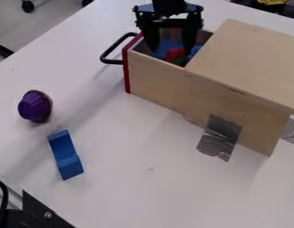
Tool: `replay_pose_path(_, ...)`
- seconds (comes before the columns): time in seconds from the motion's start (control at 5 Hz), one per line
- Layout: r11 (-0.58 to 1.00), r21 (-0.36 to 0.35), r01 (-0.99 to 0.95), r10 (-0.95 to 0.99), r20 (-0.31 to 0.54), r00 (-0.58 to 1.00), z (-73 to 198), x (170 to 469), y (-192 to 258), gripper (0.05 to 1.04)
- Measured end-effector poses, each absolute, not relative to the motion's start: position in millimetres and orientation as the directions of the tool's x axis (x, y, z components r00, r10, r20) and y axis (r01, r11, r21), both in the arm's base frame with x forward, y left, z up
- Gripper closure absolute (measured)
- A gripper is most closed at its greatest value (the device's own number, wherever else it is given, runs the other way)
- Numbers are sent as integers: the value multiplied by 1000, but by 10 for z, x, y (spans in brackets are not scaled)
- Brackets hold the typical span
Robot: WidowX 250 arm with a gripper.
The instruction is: Put the strawberry in the drawer
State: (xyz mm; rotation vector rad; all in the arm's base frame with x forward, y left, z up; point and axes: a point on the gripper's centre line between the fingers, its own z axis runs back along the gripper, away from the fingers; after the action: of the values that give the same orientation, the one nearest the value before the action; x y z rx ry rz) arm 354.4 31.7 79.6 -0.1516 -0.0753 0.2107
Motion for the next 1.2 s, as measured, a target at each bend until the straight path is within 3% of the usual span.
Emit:
replay_pose_path(0.4,955,-136,-264,276,81,958,1314,3134,443,85)
replay_pose_path(0.6,956,-121,-268,276,55,960,1362,2952,431,85)
replay_pose_path(1.0,948,31,-318,319,-122,940,1298,2720,541,85)
replay_pose_path(1.2,945,38,-324,327,-124,937,1302,2714,554,85)
